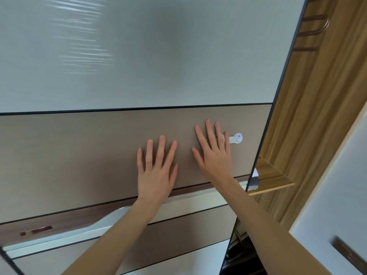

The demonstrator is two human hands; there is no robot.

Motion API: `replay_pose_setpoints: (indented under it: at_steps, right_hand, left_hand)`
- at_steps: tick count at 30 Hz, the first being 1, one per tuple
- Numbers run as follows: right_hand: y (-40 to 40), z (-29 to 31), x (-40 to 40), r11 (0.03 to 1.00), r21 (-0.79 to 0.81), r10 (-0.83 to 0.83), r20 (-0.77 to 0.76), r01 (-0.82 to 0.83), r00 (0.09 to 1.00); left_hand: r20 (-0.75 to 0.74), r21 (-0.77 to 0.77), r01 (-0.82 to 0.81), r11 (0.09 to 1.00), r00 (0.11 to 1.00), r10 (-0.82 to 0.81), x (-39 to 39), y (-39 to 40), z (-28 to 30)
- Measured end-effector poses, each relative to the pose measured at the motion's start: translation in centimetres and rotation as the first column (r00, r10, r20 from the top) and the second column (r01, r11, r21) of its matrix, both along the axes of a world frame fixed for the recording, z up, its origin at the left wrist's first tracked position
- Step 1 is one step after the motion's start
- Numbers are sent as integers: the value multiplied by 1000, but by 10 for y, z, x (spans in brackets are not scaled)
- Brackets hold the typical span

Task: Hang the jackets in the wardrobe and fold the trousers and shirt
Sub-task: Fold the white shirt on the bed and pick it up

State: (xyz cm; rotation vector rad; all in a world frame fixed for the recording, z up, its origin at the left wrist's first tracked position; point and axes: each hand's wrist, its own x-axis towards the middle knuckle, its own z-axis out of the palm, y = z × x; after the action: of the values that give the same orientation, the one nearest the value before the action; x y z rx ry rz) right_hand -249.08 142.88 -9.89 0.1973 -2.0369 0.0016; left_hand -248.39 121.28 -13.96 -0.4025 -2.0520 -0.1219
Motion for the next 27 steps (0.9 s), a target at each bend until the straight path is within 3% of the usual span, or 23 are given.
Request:
replay_pose_setpoints:
  at_steps: [7,12,17,27]
  right_hand:
    - [75,-2,-2,998,-8,-68,8,68,998]
    - [82,-2,7,992,-101,-71,10,72,997]
    - [86,2,13,995,-103,23,63,-17,998]
    - [148,-3,9,983,-173,-25,161,53,987]
  left_hand:
    - [-11,-28,23,999,1000,-23,-4,78,3]
    - [-7,-43,52,998,999,-52,0,114,3]
    - [8,-22,80,997,997,-80,1,124,3]
    - [38,-98,111,989,993,-107,-5,128,-18]
